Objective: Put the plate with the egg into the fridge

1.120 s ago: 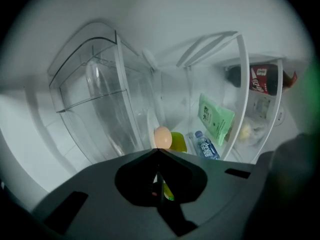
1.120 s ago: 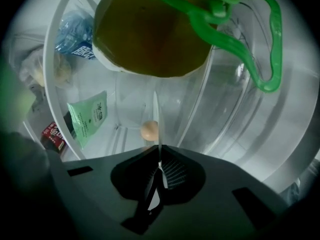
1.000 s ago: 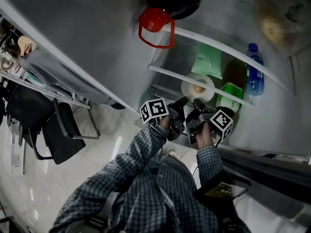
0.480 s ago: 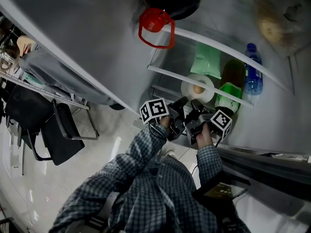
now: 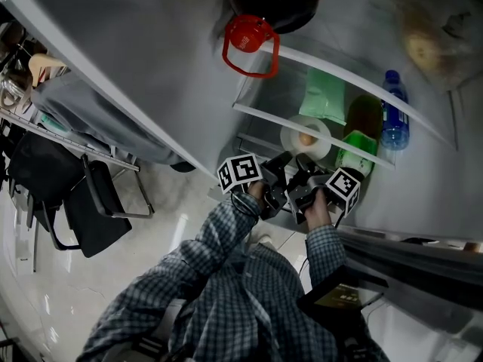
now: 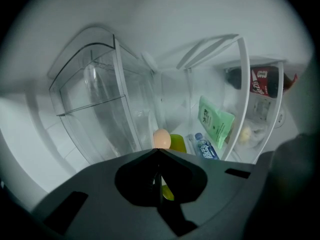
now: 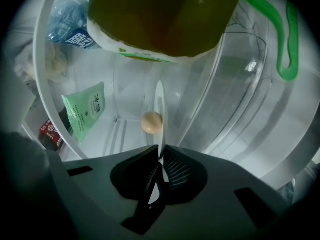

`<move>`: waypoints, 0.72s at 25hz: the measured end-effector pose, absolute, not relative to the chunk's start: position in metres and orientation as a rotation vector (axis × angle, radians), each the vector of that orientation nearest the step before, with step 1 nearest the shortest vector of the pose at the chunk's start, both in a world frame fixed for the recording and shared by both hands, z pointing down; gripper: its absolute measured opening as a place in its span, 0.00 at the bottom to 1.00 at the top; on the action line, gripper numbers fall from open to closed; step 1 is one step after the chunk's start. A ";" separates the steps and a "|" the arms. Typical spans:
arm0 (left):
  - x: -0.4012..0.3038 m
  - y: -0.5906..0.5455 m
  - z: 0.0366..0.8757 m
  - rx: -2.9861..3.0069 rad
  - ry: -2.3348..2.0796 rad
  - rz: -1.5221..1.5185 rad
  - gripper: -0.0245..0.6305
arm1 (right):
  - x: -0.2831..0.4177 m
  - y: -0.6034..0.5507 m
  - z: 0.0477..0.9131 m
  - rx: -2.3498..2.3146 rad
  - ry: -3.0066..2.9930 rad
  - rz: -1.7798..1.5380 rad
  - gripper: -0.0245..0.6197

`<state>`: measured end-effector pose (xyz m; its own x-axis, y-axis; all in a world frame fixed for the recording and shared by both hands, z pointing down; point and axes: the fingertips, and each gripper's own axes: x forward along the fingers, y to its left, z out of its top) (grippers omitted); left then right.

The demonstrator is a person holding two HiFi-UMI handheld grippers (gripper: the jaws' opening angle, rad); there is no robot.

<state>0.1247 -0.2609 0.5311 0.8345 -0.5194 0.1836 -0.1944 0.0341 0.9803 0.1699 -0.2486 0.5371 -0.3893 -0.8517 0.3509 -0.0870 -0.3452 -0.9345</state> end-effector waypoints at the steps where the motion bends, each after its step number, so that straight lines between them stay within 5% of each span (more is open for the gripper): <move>1: 0.125 -0.261 0.531 1.542 -0.588 -0.274 0.05 | 0.170 -0.249 0.537 -1.268 1.327 -1.792 0.07; 18: 0.127 -0.261 0.533 1.534 -0.582 -0.273 0.05 | 0.164 -0.238 0.538 -1.240 1.334 -1.806 0.12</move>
<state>0.1275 -0.2609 0.5334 0.8369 -0.5160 0.1824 -0.1887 0.0409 0.9812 0.1640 -0.2375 0.5378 -0.4087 -0.8461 0.3421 -0.0780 -0.3411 -0.9368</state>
